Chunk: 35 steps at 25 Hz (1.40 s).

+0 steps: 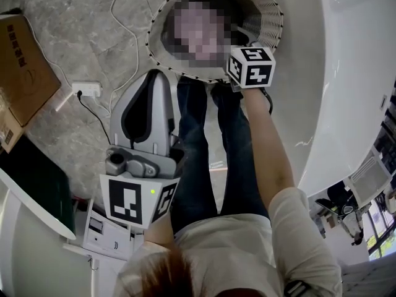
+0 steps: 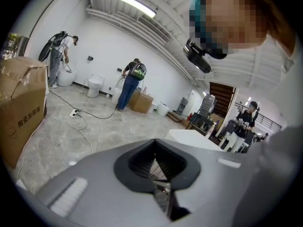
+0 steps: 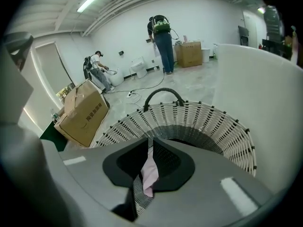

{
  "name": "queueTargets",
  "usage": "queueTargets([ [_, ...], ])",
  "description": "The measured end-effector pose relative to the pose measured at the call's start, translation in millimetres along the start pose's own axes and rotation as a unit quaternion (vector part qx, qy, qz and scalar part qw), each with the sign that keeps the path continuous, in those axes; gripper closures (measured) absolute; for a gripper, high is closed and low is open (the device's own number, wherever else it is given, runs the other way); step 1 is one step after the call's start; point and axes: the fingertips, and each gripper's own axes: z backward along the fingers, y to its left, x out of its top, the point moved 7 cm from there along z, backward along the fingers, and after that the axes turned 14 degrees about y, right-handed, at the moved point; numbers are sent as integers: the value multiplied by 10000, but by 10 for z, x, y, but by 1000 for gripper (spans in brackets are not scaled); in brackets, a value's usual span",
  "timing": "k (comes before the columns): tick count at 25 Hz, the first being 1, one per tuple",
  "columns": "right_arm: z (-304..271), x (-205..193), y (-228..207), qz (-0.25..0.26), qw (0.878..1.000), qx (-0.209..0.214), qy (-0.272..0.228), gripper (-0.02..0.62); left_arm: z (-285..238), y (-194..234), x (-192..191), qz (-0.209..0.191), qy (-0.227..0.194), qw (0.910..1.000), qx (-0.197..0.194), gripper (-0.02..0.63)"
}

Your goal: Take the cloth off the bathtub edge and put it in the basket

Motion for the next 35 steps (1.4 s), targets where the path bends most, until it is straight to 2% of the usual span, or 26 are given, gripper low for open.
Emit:
queueTargets([
  [4,119,58,-23,8,9998,-92,-169,597,25,-56,25,-24,-37,10000,-18,558],
  [13,514,203,108,-56,9980,-127,-609,597,172,-157,147,-86,-205,9998,-13,558],
  [19,997,420,259,-91,9949,-94,-1004,597,325,-307,380,-151,-494,9986,-67,558],
  [30,1937,768,534,-97,9908,-117,-1344,597,648,-481,789,-314,-736,9967,-166,558],
  [35,2526,768,698,-214,9870,-184,-1581,597,926,-558,984,-233,-839,9961,-149,558],
])
